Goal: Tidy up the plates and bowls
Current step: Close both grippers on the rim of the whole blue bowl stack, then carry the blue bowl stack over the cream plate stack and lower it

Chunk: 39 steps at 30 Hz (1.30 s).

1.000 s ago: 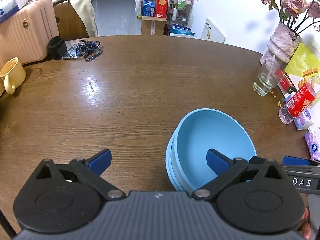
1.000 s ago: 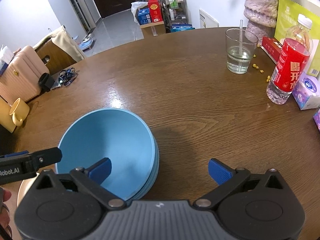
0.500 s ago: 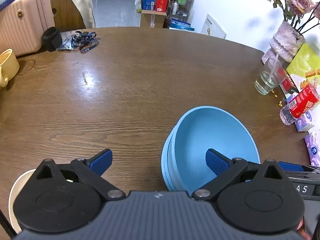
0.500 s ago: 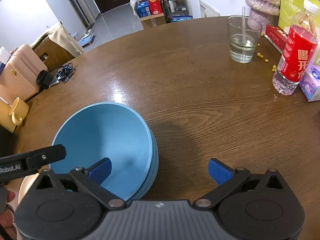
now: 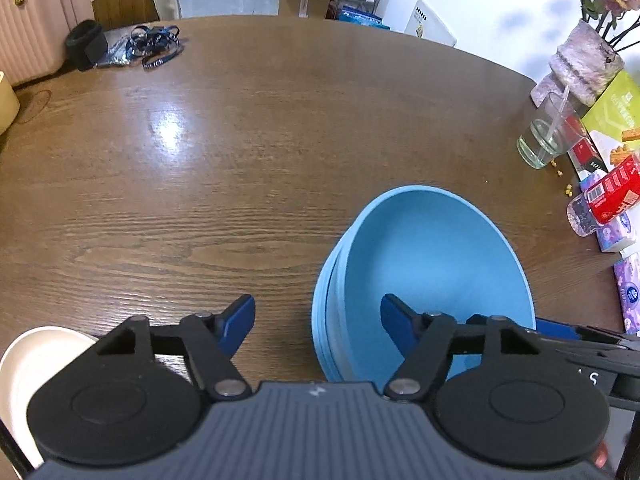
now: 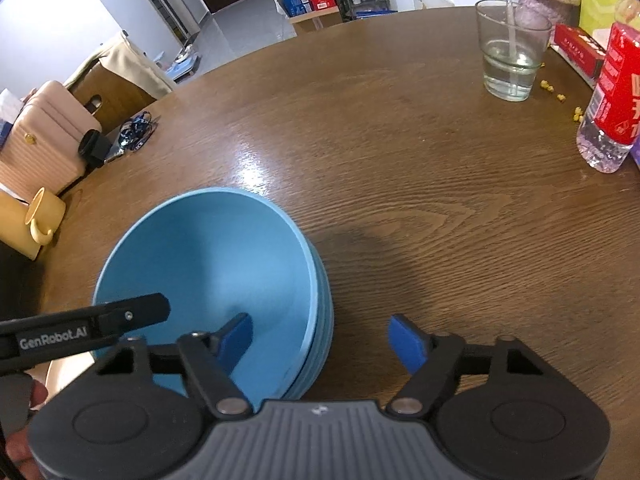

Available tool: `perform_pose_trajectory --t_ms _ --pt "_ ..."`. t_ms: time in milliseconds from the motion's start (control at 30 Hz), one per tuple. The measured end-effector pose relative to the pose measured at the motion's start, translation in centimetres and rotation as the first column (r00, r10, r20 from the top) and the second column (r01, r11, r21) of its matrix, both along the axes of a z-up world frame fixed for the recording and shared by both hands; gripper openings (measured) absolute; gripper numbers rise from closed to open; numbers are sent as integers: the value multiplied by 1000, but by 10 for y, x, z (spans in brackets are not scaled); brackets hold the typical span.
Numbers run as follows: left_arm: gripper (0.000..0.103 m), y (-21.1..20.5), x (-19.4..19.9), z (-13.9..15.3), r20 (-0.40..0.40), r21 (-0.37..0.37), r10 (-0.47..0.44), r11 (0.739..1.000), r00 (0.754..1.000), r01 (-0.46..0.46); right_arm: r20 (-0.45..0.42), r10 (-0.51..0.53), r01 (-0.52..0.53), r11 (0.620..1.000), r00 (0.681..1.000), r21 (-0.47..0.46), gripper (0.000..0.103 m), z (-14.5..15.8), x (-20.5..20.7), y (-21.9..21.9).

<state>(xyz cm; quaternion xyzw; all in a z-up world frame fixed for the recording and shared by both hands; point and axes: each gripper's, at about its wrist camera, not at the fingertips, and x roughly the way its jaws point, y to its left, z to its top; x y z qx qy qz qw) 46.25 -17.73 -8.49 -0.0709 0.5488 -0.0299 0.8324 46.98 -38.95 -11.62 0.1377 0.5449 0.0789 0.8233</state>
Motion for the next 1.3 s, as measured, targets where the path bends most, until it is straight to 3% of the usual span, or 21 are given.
perform_pose_trajectory --t_ms 600,767,1300 --pt "45 -1 9 -20 -86 -60 23 998 996 -29 -47 12 -8 997 999 73 35 -17 10 -1" --pt "31 -2 7 -25 -100 -77 33 996 994 -41 -59 25 -21 997 998 81 26 -22 14 -1" --pt "27 -9 -4 -26 -86 -56 104 992 991 -109 -34 100 -97 991 994 88 22 -23 20 -6"
